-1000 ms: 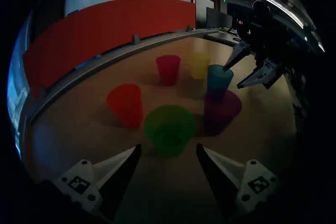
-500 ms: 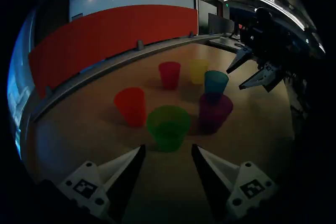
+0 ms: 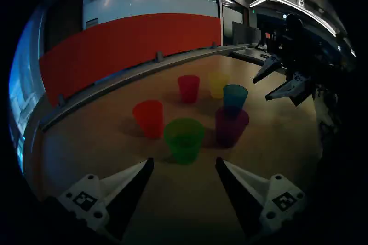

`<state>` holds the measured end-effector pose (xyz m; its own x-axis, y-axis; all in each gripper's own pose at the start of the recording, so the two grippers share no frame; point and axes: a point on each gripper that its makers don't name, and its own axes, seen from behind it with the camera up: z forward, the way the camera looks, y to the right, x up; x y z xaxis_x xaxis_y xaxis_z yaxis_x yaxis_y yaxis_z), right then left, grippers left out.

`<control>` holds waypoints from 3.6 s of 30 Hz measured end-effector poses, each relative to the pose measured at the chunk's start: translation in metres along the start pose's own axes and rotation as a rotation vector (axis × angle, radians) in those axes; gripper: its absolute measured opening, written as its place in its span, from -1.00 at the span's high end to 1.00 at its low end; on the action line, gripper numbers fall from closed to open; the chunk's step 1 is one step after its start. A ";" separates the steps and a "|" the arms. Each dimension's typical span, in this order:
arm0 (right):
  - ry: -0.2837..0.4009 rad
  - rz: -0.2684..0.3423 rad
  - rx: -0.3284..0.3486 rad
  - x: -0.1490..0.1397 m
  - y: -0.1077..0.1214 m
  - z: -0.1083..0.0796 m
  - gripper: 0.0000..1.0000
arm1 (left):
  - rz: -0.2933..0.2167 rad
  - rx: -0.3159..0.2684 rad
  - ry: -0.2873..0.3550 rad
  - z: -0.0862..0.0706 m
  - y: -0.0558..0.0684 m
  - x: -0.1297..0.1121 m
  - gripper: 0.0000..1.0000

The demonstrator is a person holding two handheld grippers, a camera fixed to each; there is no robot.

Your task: Pour water

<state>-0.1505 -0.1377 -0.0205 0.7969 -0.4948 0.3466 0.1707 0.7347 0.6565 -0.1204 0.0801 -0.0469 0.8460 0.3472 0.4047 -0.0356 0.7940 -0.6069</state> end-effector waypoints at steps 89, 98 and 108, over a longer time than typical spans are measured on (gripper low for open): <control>0.550 0.401 -0.801 0.029 0.137 -0.136 -1.00 | -0.161 0.684 0.538 -0.073 -0.061 0.043 -1.00; 0.525 0.398 -0.828 0.023 0.135 -0.142 -0.99 | -0.196 0.695 0.564 -0.072 -0.065 0.038 -1.00; 0.511 0.402 -0.831 0.020 0.134 -0.139 -0.99 | -0.223 0.717 0.570 -0.066 -0.076 0.023 -1.00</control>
<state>-0.0315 0.0154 -0.0185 0.9994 -0.0316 -0.0137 0.0287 0.9839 -0.1766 -0.0627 -0.0049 -0.0368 0.9987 0.0041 -0.0504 0.0002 0.9963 0.0864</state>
